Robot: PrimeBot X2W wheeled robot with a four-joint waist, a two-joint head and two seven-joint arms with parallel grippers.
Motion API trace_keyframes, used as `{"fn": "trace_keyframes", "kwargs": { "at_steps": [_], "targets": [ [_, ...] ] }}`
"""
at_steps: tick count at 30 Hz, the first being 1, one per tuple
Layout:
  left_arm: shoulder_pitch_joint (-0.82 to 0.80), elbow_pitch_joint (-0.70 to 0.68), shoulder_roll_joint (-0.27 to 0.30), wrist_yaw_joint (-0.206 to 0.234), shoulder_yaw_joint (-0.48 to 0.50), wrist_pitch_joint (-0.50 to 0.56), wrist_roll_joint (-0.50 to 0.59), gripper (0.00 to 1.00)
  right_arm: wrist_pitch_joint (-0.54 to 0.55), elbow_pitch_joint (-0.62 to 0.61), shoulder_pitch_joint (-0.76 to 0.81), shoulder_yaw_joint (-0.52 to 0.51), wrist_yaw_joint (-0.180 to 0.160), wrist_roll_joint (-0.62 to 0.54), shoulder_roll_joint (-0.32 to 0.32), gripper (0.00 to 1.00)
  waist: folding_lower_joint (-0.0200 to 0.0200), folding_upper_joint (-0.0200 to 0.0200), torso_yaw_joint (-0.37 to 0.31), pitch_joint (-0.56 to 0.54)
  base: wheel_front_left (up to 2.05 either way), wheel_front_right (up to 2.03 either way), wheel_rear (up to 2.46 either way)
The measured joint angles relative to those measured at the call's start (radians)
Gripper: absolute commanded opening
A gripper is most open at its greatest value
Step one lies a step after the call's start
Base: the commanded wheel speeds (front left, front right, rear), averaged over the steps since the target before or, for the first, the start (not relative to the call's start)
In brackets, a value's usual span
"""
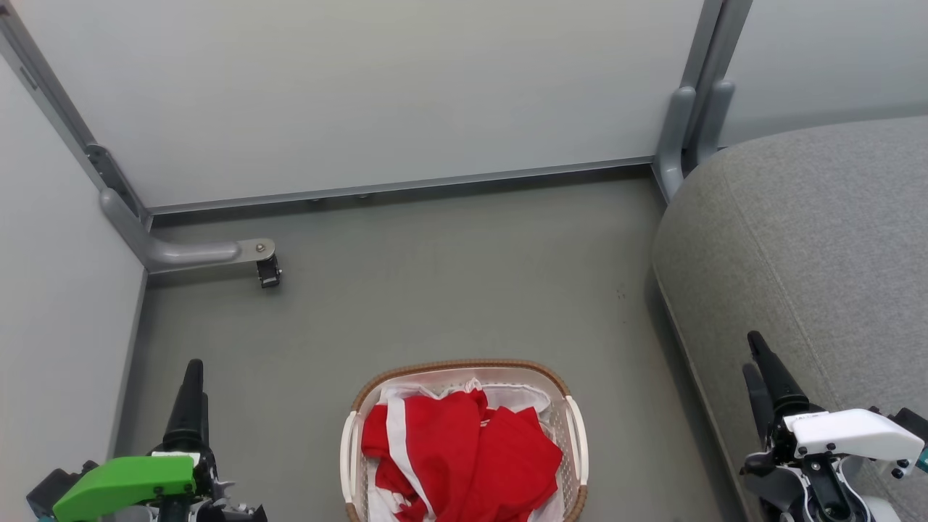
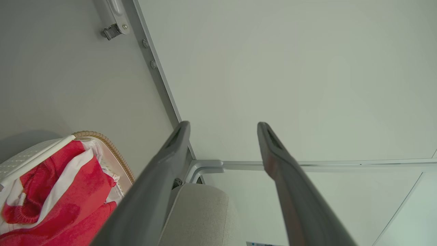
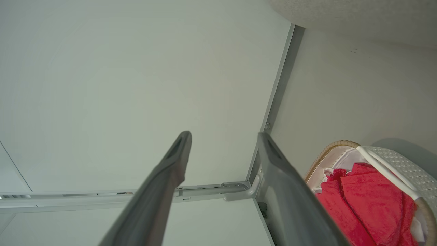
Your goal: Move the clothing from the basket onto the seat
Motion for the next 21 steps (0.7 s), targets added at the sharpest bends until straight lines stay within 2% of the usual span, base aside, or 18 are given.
{"fn": "trace_keyframes", "kwargs": {
  "at_steps": [9,21],
  "targets": [
    [-0.001,0.003,0.000,0.000,0.005,-0.040,0.194,1.00,-0.037,0.001,-0.006,0.011,0.000,-0.162,-0.008,1.00,0.0000,0.0000,0.002,0.005,0.00,0.00,0.00],
    [-0.004,0.016,0.000,0.000,-0.014,-0.085,0.397,1.00,-0.086,0.001,-0.025,0.027,0.000,-0.416,-0.021,1.00,0.0000,0.0000,0.007,0.017,0.00,0.00,0.00]
  ]
}}
